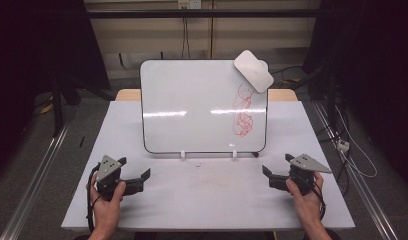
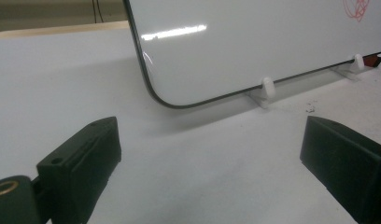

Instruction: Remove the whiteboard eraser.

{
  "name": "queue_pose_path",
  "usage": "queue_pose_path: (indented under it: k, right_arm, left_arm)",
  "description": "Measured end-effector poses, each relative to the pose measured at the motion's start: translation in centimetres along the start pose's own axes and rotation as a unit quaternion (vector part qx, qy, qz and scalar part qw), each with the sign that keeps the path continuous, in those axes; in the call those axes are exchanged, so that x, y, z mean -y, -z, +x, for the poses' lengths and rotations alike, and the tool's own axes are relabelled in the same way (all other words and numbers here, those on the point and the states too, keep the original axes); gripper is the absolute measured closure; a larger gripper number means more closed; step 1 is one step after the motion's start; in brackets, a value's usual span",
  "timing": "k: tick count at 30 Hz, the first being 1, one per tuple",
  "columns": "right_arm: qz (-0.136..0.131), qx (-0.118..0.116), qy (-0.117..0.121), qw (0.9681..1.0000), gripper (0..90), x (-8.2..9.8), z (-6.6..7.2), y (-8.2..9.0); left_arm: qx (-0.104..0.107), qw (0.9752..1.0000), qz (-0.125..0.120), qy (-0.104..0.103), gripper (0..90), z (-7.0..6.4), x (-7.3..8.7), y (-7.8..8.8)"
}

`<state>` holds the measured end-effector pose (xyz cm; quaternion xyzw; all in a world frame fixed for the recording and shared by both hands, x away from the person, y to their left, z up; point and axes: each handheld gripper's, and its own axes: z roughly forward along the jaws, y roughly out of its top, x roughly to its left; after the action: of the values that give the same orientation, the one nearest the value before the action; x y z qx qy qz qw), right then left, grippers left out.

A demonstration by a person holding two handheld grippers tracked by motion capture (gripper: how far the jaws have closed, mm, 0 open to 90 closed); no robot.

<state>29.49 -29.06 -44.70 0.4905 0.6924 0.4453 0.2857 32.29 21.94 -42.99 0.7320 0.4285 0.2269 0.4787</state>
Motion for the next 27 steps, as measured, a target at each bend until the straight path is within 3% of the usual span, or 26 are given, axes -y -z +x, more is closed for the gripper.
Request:
queue_pose_path:
  k: [1,8,11,12,14,16,27]
  right_arm:
    - [0.002,-0.002,-0.004,1.0000,5.8,0.0,-0.1,-0.1]
    - [-0.015,0.003,-0.011,0.9998,5.4,0.0,-0.1,-0.1]
    - [-0.013,0.001,-0.009,0.9999,3.6,0.0,0.1,-0.2]
    - [-0.013,-0.006,-0.002,0.9999,7.3,-0.1,0.4,-0.3]
    - [-0.014,0.001,0.004,0.9999,6.3,-0.1,0.6,-0.4]
    - [-0.012,-0.014,0.004,0.9998,3.7,-0.4,0.9,-0.5]
    - [-0.017,-0.009,0.027,0.9995,4.5,-2.9,1.0,-1.3]
  left_arm:
    - [-0.004,1.0000,0.002,-0.008,5.1,-0.2,-0.1,0.0]
    - [0.002,1.0000,0.002,-0.003,4.9,-0.4,0.0,-0.1]
    - [0.003,0.9998,0.014,-0.010,5.0,-0.4,0.1,-0.3]
    - [0.004,0.9997,0.020,-0.010,5.0,-0.3,0.1,-0.3]
    - [0.005,0.9998,0.020,-0.005,5.0,-0.2,0.1,-0.4]
    - [0.004,0.9998,0.020,-0.005,5.0,-0.2,0.1,-0.4]
    - [0.008,0.9997,0.023,-0.003,5.1,-0.2,0.2,-0.5]
